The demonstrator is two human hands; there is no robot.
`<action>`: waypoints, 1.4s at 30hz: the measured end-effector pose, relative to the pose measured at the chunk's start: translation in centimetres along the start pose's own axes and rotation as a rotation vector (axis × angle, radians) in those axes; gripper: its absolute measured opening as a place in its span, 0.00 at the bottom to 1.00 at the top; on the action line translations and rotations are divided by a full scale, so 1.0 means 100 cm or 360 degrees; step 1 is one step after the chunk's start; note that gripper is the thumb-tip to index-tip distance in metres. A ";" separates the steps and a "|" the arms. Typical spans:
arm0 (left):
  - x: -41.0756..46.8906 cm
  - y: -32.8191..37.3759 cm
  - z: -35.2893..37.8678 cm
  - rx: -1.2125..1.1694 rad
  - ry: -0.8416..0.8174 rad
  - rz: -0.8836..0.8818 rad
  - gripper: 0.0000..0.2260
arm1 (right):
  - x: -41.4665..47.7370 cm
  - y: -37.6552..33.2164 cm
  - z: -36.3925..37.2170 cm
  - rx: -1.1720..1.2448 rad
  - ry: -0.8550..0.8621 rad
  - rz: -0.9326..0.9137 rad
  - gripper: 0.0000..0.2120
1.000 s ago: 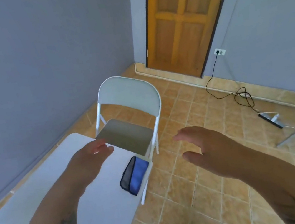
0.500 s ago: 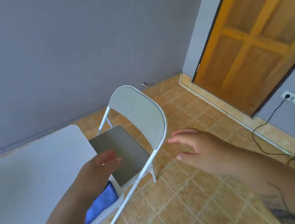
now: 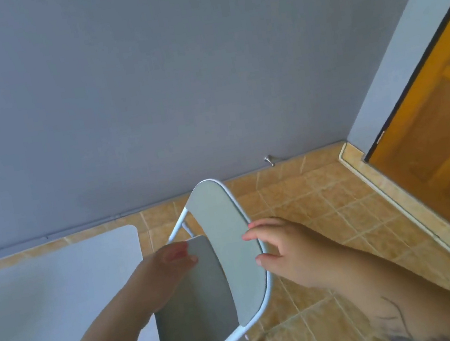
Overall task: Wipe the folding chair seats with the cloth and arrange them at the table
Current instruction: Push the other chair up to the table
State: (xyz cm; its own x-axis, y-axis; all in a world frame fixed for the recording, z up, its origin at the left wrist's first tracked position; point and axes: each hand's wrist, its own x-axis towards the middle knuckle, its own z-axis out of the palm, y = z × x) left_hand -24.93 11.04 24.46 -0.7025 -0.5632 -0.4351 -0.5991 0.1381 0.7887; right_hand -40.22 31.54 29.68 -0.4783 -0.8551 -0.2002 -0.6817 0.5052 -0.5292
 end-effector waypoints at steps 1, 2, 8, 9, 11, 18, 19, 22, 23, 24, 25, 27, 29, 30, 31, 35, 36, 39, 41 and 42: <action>0.009 0.004 0.010 -0.0039 0.0055 -0.0019 0.24 | 0.014 0.014 -0.006 -0.0009 -0.0019 -0.0058 0.21; 0.015 0.010 0.021 -0.0073 0.0112 -0.0039 0.22 | 0.028 0.027 -0.012 -0.0023 -0.0048 -0.0124 0.21; 0.026 0.029 0.104 -0.0136 0.0534 -0.0247 0.20 | 0.097 0.097 -0.052 -0.0210 -0.0415 -0.0551 0.21; 0.022 0.037 0.115 -0.0163 0.0588 -0.0298 0.20 | 0.107 0.105 -0.060 -0.0259 -0.0489 -0.0615 0.21; 0.018 0.049 0.131 -0.0265 0.0682 -0.0395 0.22 | 0.124 0.113 -0.070 -0.0348 -0.0594 -0.0722 0.21; 0.027 0.070 0.156 -0.0285 0.0736 -0.0575 0.21 | 0.171 0.101 -0.053 -0.0251 -0.0738 -0.0824 0.19; 0.031 0.071 0.159 -0.0256 0.0706 -0.0597 0.20 | 0.176 0.100 -0.049 -0.0238 -0.0748 -0.0820 0.20; 0.047 0.069 0.169 -0.0227 0.0618 -0.0643 0.21 | 0.193 0.100 -0.038 -0.0269 -0.0859 -0.0817 0.22; 0.052 0.069 0.171 -0.0241 0.0612 -0.0660 0.22 | 0.200 0.100 -0.036 -0.0286 -0.0903 -0.0833 0.23; 0.056 0.071 0.172 -0.0261 0.0627 -0.0683 0.22 | 0.208 0.101 -0.036 -0.0312 -0.0948 -0.0857 0.24; 0.060 0.073 0.173 -0.0278 0.0648 -0.0717 0.22 | 0.218 0.101 -0.035 -0.0345 -0.0989 -0.0884 0.25; 0.069 0.072 0.176 -0.0309 0.0702 -0.0777 0.22 | 0.238 0.101 -0.034 -0.0442 -0.1043 -0.0942 0.25; 0.079 0.073 0.179 -0.0377 0.0770 -0.0855 0.22 | 0.261 0.101 -0.031 -0.0532 -0.1108 -0.1021 0.26; 0.086 0.074 0.181 -0.0401 0.0818 -0.0891 0.22 | 0.274 0.103 -0.029 -0.0591 -0.1155 -0.1070 0.27; 0.093 0.075 0.183 -0.0415 0.0872 -0.0935 0.22 | 0.288 0.106 -0.027 -0.0663 -0.1213 -0.1127 0.27; 0.126 0.084 0.197 -0.0513 0.1031 -0.1092 0.18 | 0.343 0.110 -0.026 -0.1008 -0.1443 -0.1477 0.28; 0.134 0.088 0.202 -0.0554 0.1059 -0.1127 0.17 | 0.355 0.108 -0.028 -0.1088 -0.1481 -0.1554 0.28; 0.154 0.098 0.220 -0.0635 0.1089 -0.1228 0.14 | 0.382 0.111 -0.034 -0.1300 -0.1558 -0.1738 0.27; 0.165 0.106 0.228 -0.0525 0.1083 -0.1249 0.15 | 0.395 0.118 -0.033 -0.1365 -0.1551 -0.1851 0.27; 0.169 0.107 0.233 -0.0458 0.1082 -0.1247 0.19 | 0.401 0.122 -0.031 -0.1377 -0.1551 -0.1877 0.28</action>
State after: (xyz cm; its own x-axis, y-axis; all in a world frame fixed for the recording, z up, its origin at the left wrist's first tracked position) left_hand -52.21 22.00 15.43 0.2517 -0.7585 -0.6011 -0.6144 -0.6051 0.5063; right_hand -69.42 3.72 17.72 0.6985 -0.3658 -0.6150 -0.6158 -0.7451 -0.2563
